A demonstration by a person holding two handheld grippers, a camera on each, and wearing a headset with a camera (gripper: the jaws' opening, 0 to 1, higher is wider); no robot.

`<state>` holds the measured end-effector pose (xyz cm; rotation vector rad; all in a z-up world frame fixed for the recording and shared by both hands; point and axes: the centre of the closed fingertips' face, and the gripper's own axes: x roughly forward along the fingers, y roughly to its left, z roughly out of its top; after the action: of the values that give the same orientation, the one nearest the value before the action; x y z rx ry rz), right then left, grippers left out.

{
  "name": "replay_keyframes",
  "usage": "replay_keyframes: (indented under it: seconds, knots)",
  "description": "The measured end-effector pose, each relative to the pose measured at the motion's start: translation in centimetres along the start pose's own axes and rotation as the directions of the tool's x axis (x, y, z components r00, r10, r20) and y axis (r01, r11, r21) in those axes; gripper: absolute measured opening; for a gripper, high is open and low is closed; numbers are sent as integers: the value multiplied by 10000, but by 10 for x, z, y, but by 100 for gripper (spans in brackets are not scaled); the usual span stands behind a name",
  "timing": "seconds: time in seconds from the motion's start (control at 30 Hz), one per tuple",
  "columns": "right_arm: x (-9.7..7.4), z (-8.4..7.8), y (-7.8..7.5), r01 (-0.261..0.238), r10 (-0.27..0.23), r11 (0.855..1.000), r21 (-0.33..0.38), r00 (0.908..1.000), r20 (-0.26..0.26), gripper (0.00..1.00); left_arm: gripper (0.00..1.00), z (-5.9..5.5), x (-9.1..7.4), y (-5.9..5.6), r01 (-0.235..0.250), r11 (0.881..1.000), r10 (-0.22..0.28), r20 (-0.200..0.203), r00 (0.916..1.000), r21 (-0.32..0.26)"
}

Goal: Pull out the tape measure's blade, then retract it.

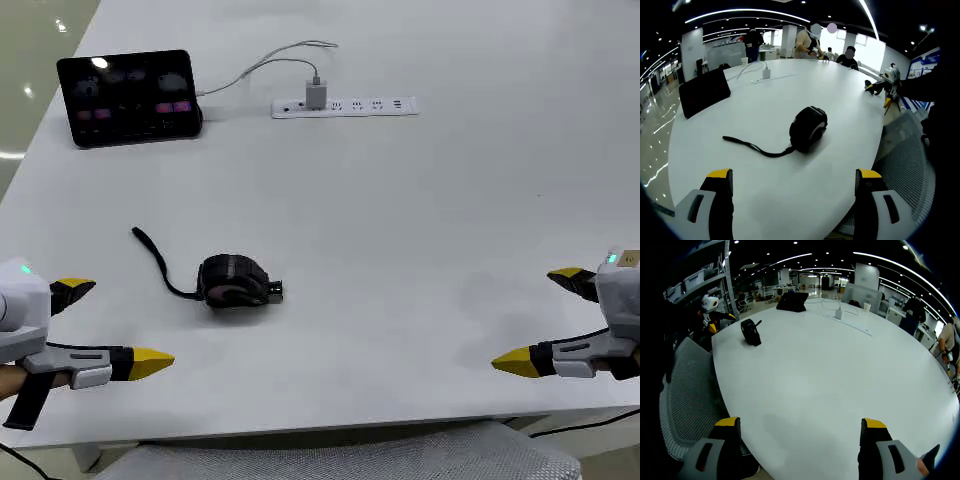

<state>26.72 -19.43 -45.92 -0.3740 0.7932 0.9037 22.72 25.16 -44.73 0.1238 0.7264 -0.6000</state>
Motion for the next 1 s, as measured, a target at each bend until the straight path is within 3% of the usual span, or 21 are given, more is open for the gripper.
replay_keyframes:
  seconds: [0.53,0.57,0.6,0.7,0.77,0.87,1.0]
  knots:
    - [3,-1,-4,201,-201,9998,-12,9997,-125,99,99,-3,-2,3,-26,10000,27,-44,10000,71]
    - [3,0,-4,196,-197,9997,-133,9998,-50,99,99,-2,-2,3,-36,9998,36,19,10000,172]
    - [3,7,-9,432,-415,9981,-446,9984,379,99,99,-3,-2,1,64,9999,-64,9,10000,83]
    - [3,3,-10,328,-325,9993,-206,9994,143,99,99,-5,-3,1,128,9999,-128,-109,9999,35]
    - [4,4,-11,286,-271,9982,-524,9992,285,99,99,-4,-2,0,286,9995,-287,-40,9996,-164]
    - [9,3,-1,-499,511,9977,-452,9984,251,99,99,-4,-1,1,320,9995,-320,-95,9994,-30]
    - [11,2,2,-706,718,9952,-672,9973,157,99,99,-1,2,-1,520,9986,-518,-181,9985,98]
